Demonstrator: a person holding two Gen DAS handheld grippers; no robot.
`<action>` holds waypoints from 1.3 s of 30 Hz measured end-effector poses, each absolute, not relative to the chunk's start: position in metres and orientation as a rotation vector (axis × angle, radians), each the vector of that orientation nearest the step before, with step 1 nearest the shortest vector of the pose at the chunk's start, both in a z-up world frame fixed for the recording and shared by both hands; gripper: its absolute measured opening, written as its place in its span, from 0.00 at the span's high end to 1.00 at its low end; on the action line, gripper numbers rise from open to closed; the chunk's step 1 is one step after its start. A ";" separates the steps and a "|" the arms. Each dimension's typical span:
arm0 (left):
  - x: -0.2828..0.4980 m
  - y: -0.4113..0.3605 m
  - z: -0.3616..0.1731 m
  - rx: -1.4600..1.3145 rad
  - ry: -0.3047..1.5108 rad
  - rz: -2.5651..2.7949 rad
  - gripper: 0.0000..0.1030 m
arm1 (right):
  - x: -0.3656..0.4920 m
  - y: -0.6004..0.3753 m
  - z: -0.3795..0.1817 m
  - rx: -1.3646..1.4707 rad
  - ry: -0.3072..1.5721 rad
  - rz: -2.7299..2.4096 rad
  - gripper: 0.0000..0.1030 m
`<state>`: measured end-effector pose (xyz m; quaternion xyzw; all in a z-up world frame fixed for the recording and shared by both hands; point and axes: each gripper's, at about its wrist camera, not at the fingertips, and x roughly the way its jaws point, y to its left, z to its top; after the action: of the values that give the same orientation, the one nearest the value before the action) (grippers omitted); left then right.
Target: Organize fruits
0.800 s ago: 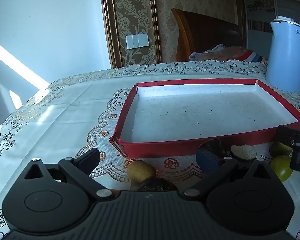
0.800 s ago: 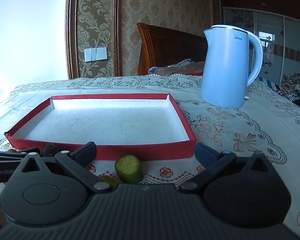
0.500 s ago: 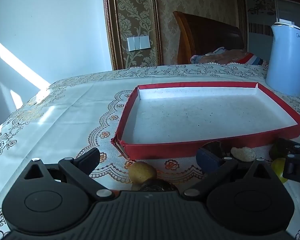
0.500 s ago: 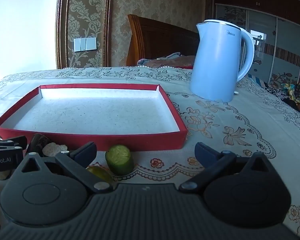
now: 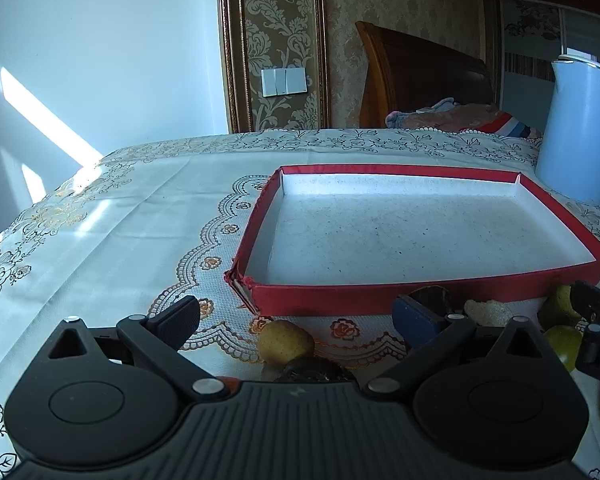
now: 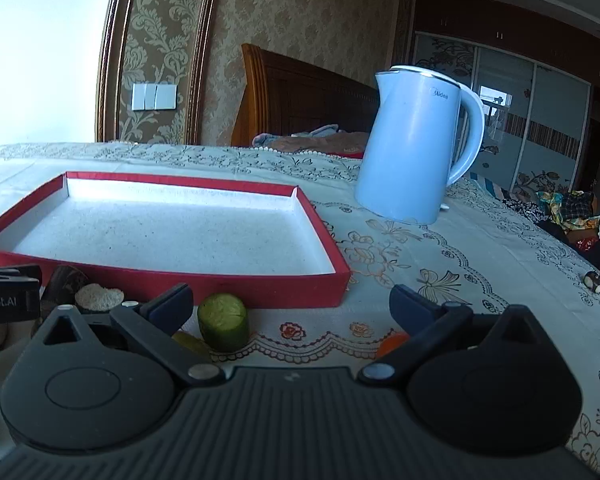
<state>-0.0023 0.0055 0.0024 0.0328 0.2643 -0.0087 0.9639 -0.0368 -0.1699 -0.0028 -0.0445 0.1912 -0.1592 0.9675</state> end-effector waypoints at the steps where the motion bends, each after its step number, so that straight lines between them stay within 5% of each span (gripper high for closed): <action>1: -0.003 0.006 0.003 0.063 0.528 -0.018 0.00 | -0.039 -0.170 -0.003 -0.087 0.371 -0.312 0.00; 39: -0.003 0.002 -0.001 0.111 0.525 -0.028 0.00 | -0.039 -0.174 -0.003 -0.014 0.381 -0.221 0.00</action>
<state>-0.0035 0.0022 -0.0006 0.0547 0.2595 -0.0138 0.9641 -0.0395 -0.1741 -0.0033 -0.0072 0.1889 -0.1096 0.9758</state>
